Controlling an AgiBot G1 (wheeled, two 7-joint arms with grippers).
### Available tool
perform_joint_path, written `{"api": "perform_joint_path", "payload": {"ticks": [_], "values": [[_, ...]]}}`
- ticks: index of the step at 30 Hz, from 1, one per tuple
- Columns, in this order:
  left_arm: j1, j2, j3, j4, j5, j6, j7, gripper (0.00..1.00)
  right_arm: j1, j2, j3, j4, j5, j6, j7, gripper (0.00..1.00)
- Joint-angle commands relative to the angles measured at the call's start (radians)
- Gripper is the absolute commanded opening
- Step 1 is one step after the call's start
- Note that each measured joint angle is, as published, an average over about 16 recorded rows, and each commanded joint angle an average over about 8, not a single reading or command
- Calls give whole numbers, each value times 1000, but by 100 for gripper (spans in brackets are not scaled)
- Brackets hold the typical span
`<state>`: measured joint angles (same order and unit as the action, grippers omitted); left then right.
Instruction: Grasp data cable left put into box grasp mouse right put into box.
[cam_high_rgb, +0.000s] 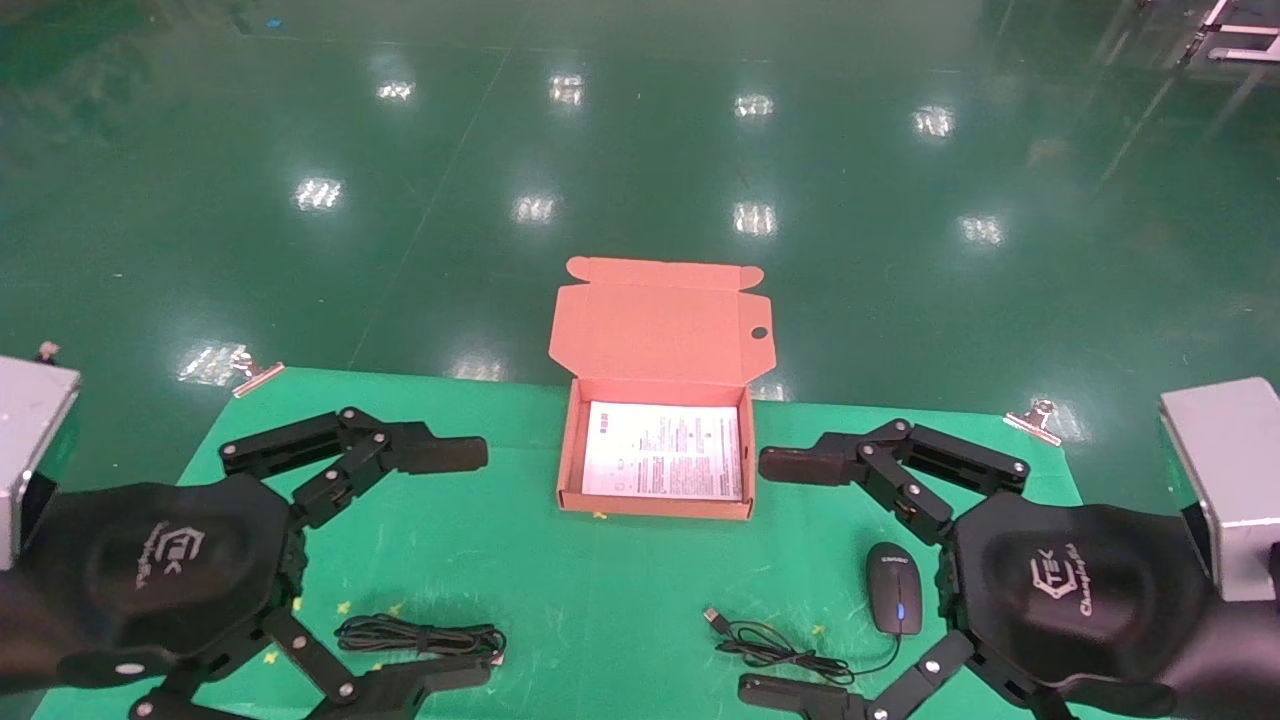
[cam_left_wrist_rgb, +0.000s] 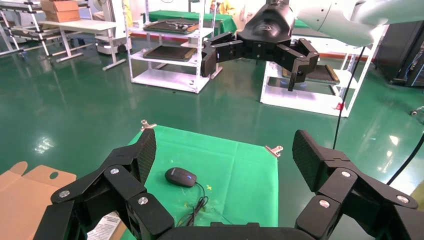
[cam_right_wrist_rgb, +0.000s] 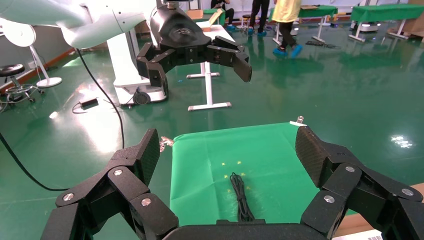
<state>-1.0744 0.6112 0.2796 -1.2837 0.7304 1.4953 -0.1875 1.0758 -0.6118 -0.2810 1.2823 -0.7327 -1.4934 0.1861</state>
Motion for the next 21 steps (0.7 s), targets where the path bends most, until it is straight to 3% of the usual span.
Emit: {"api": "perform_joint_path", "payload": {"ticks": [1,21], "values": [[0,0,0,0,0,0,0,100,0,0,0,0,0,0,0,100],[0,0,0,0,0,0,0,100,0,0,0,0,0,0,0,100]]}}
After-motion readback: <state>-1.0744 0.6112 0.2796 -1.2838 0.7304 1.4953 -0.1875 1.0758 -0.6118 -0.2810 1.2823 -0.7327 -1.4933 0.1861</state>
